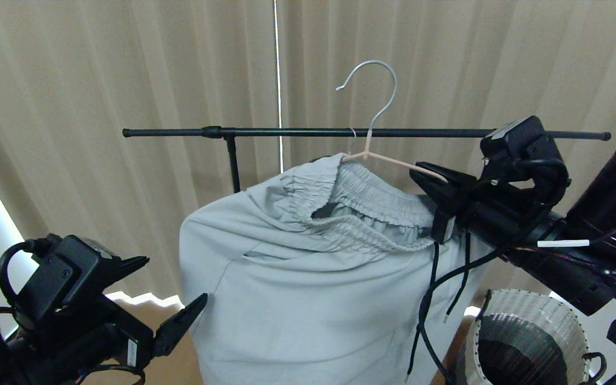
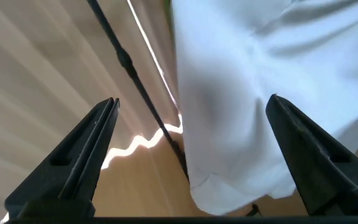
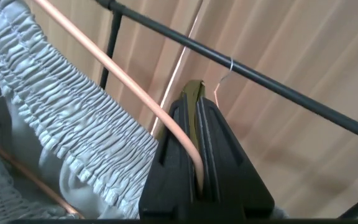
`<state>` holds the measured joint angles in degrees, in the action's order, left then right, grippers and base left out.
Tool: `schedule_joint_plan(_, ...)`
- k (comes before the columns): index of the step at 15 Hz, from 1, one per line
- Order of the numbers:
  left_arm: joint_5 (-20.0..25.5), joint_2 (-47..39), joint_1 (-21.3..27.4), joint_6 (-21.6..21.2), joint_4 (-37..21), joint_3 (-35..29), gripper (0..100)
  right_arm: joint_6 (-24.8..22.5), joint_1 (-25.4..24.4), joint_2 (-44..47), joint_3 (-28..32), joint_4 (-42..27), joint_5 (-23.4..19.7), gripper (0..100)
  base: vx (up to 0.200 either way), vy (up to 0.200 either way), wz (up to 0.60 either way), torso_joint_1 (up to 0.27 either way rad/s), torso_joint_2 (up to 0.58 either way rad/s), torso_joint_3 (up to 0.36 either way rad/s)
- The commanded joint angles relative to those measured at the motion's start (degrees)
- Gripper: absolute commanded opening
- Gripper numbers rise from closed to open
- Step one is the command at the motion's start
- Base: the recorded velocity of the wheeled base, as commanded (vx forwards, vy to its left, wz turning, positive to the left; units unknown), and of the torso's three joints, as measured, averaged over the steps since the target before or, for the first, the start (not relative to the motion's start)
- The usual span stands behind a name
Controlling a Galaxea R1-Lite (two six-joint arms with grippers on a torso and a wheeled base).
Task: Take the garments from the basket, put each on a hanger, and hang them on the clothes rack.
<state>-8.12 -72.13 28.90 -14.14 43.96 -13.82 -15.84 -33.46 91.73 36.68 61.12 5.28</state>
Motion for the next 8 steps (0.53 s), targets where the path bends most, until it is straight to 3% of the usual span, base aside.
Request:
schedule_joint_plan(1, 0.1, -2.3, -2.1, 0.1, 0.1, -0.9, 100, 0.1, 0.0, -2.0, 0.2, 0.0, -0.1, 0, 0.0, 0.0, 0.0, 0.0, 0.0, 0.0)
schedule_joint_plan(4, 1.1, -3.5, -2.8, 2.2, 0.1, -2.2, 100, 0.1, -0.1, -3.5, 0.0, 0.0, -3.3, 0, 0.0, 0.0, 0.0, 0.0, 0.0, 0.0)
schedule_joint_plan(7, 4.8, -3.6, -2.8, 1.9, 0.1, -2.4, 100, 0.1, -0.3, -3.4, 0.0, 0.0, -3.3, 0, 0.0, 0.0, 0.0, 0.0, 0.0, 0.0)
schedule_joint_plan(8, 4.8, -3.6, -2.9, 1.9, 0.1, -2.4, 0, 0.1, -0.3, -3.3, 0.1, 0.0, -3.3, 0, 0.0, 0.0, 0.0, 0.0, 0.0, 0.0)
